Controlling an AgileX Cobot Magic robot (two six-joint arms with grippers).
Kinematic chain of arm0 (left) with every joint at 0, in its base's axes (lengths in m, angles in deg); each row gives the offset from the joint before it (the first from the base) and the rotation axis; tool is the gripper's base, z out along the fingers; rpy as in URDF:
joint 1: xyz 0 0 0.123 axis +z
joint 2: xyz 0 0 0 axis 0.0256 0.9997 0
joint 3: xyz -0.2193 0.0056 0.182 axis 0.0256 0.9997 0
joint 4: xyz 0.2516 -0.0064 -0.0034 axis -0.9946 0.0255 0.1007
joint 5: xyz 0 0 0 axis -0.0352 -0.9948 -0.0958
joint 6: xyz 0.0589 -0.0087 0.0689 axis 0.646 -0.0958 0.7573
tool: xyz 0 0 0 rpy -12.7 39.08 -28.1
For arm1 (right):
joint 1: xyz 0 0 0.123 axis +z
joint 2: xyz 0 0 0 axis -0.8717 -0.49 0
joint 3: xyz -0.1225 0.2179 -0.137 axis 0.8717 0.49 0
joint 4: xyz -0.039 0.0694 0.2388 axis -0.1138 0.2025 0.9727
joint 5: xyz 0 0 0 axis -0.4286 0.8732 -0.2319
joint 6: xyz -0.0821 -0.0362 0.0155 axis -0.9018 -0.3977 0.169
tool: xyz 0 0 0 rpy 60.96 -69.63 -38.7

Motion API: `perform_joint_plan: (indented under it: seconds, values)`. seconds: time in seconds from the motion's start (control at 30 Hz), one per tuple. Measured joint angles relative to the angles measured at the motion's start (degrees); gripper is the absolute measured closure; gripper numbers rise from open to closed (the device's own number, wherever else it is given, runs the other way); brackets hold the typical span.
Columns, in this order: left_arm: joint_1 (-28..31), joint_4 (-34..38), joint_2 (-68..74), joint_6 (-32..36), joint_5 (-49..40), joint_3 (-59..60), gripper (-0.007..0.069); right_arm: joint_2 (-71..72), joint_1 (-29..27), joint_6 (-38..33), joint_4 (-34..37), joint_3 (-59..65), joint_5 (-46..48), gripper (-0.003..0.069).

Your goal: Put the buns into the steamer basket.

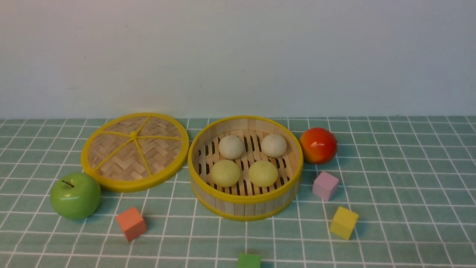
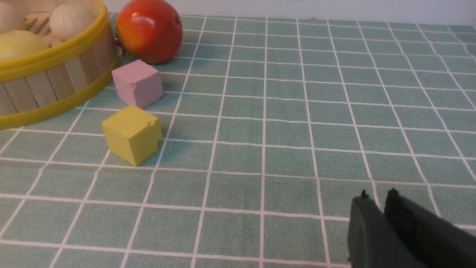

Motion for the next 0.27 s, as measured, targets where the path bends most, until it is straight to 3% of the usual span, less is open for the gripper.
perform_joint_plan:
  seconds: [0.27]
  values:
    - [0.0,0.0,0.0,0.0,0.0,0.0,0.0396,0.0,0.0,0.0,0.0,0.0,0.0,0.0573]
